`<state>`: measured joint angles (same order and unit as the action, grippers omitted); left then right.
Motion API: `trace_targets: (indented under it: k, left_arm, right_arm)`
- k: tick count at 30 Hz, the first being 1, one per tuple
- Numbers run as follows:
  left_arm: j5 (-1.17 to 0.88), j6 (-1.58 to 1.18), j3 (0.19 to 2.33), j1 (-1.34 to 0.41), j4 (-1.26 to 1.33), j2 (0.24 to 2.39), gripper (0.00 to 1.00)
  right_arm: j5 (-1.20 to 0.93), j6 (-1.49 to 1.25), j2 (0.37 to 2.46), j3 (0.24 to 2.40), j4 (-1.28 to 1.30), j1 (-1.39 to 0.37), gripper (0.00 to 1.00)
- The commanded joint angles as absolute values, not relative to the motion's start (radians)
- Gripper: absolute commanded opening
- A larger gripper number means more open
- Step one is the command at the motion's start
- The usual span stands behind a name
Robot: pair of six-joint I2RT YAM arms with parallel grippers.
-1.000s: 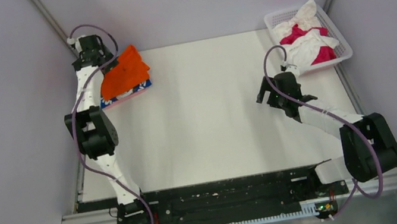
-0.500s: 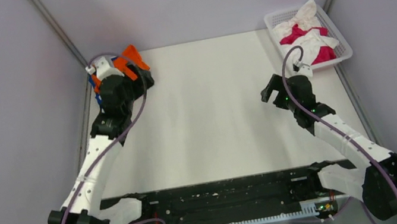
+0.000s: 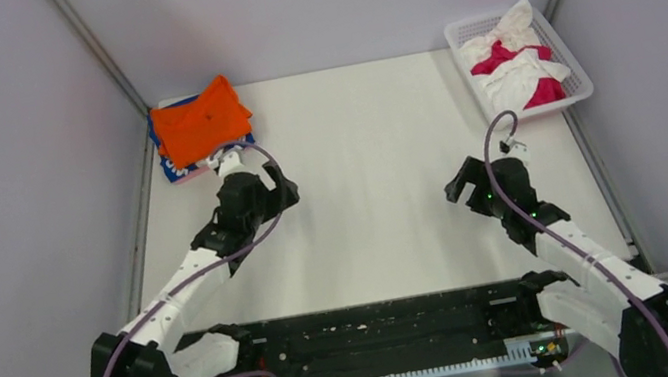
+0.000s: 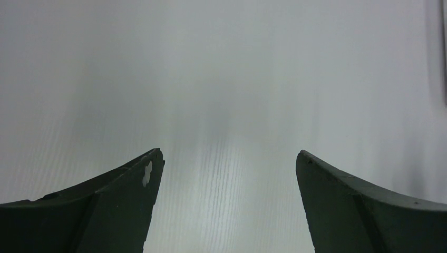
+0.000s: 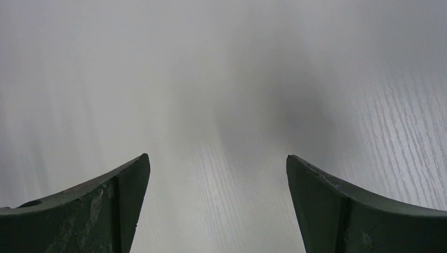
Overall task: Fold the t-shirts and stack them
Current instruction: Reset both arms
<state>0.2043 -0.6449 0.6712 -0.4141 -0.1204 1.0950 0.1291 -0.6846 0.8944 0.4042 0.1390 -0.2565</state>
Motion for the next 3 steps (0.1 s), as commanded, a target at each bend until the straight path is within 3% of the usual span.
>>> trace_targets:
  k: [1,3]
  left_arm:
    - [0.221,-0.646,0.683,-0.414,-0.103,1.07,0.99]
    - [0.231,-0.65,0.682,-0.414,-0.121,1.072,0.99]
  right_arm:
    - [0.133,-0.694,0.859,0.404,0.096,-0.248,0.99]
    - [0.138,-0.696,0.855,0.412,0.096,-0.248,0.99]
